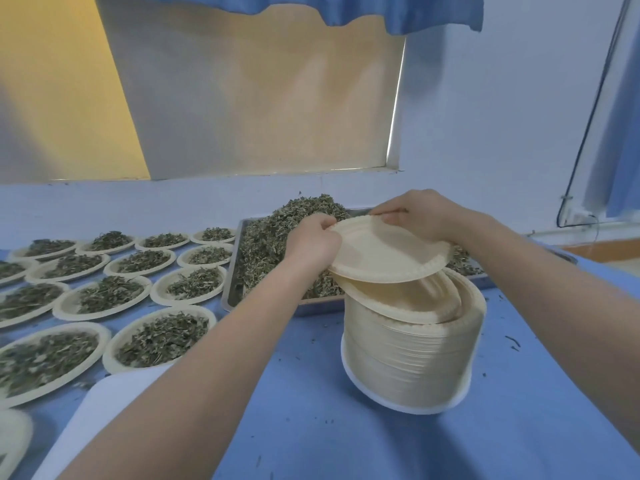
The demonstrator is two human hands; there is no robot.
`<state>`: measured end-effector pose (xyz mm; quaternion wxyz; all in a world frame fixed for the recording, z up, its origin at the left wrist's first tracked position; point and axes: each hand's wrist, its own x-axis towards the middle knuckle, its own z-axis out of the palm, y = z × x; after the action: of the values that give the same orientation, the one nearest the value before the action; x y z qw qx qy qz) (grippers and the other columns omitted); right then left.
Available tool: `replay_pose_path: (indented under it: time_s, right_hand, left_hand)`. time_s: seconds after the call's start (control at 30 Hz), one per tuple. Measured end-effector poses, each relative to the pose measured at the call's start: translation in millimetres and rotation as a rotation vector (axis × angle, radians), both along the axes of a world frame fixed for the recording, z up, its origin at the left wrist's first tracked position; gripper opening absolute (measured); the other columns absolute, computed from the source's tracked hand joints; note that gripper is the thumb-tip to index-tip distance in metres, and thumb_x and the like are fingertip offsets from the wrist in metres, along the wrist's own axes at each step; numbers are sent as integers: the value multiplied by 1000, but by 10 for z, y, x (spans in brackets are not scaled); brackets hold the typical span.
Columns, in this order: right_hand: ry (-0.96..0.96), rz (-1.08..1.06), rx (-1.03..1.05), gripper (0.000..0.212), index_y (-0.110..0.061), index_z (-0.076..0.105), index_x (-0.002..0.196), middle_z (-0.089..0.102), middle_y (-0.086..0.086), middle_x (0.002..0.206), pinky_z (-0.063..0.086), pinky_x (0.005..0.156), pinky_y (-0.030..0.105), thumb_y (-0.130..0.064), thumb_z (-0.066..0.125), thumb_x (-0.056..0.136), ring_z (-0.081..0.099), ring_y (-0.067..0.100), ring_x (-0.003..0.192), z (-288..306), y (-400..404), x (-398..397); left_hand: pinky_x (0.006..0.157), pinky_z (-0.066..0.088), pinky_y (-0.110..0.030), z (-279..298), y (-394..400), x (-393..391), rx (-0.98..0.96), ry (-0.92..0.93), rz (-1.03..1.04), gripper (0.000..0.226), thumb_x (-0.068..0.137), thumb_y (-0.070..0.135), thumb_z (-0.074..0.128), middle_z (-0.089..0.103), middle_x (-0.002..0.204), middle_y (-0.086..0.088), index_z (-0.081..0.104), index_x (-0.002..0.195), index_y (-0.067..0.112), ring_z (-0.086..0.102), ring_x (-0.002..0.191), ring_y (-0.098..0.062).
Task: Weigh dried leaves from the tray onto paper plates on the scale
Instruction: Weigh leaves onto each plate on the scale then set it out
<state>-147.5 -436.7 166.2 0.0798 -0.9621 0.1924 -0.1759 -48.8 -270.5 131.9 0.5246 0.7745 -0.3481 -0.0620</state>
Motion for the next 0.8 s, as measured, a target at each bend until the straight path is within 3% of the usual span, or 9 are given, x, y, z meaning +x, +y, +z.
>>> replay_pose_path:
  time_s: [0.17,0.33,0.47,0.57,0.63,0.73,0.8]
  right_hand:
    - [-9,73,35,31,-32,59,128,55,-5,137,31,92,21,-28,47,100,46,19,127,-11,400,443]
    - [-10,211,115,30,-31,60,127,54,-5,138,36,91,23,-27,48,100,50,20,123,-184,1143,1005]
    - [-8,305,170,30,-28,62,125,57,-1,134,45,75,25,-31,46,100,61,17,96,-556,1804,1363]
    - [14,286,232,27,-21,65,115,65,6,119,45,75,32,-33,50,97,59,23,96,-889,2162,1512]
    - [45,265,255,22,-24,67,108,67,2,111,43,71,31,-35,52,96,60,23,96,-1089,2303,1559]
    - [58,222,277,17,-30,70,100,68,0,103,46,73,30,-36,55,93,61,22,98,-1316,2419,1552]
    - [41,208,265,17,-31,71,99,69,-1,102,49,78,32,-35,56,93,60,21,99,-1419,2466,1537]
  left_hand:
    - [95,45,-38,75,464,291,-14,17,107,45,90,-7,40,55,132,-6,58,127,11,53,115,-26]
    - [74,40,-29,40,1292,642,2,40,221,43,89,-12,41,57,127,-12,61,123,6,53,96,-25]
    - [69,40,-26,-225,1984,872,66,59,331,43,89,-10,42,56,123,-7,62,123,8,54,87,-19]
    - [71,42,-27,-557,2362,973,94,85,352,36,90,-7,44,58,112,-4,65,112,13,57,93,-21]
    - [66,43,-23,-790,2507,1009,141,115,366,37,93,-1,45,56,119,1,61,122,16,57,89,-16]
    - [78,41,-23,-1075,2614,1051,211,97,384,38,93,2,45,54,134,-1,58,126,17,54,111,-16]
    - [81,36,-20,-1192,2653,1055,221,90,398,38,94,2,45,54,134,0,58,125,19,51,114,-13]
